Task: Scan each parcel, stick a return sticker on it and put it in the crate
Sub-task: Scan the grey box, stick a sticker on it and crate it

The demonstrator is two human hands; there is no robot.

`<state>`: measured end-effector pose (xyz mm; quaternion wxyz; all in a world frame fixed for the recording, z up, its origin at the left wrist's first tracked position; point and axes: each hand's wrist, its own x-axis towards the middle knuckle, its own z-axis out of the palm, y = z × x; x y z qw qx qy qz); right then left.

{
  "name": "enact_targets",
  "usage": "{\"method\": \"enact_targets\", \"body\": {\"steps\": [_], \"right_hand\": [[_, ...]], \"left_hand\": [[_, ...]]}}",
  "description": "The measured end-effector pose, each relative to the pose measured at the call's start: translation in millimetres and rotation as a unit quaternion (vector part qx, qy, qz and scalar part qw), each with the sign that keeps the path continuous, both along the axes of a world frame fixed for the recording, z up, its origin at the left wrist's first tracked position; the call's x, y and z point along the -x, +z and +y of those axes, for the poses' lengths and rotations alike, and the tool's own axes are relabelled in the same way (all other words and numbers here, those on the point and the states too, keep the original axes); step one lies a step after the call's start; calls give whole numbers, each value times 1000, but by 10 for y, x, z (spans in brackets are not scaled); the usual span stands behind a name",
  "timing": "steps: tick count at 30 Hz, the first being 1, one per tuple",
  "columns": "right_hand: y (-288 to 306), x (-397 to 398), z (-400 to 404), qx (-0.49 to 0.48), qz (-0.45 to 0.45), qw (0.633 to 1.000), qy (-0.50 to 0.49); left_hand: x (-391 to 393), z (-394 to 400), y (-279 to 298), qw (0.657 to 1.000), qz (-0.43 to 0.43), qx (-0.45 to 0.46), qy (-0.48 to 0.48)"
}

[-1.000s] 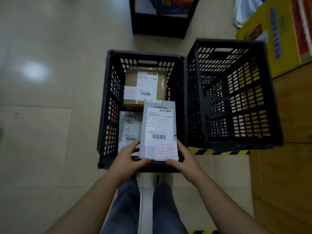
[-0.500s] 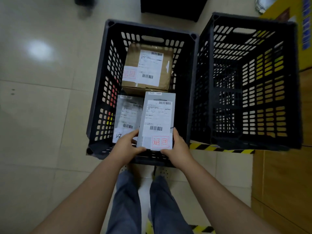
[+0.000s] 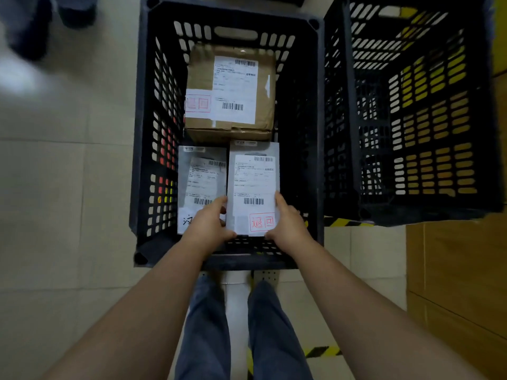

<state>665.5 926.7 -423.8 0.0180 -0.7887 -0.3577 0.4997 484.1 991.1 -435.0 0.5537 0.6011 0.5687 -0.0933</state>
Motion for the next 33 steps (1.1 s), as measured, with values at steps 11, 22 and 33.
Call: {"method": "enact_targets", "body": {"steps": [11,22,33], "right_hand": [[-540,7,33,9,-44,998,-33],[-850,-16,110,52,-55,996,-42],[248,103,81,-9,-42,999,24]], "left_hand": [[-181,131,-452,995,50,-5,-84],[-172,159,-641,999,15,44,-15],[138,151,391,994,8,-77,-74]]}}
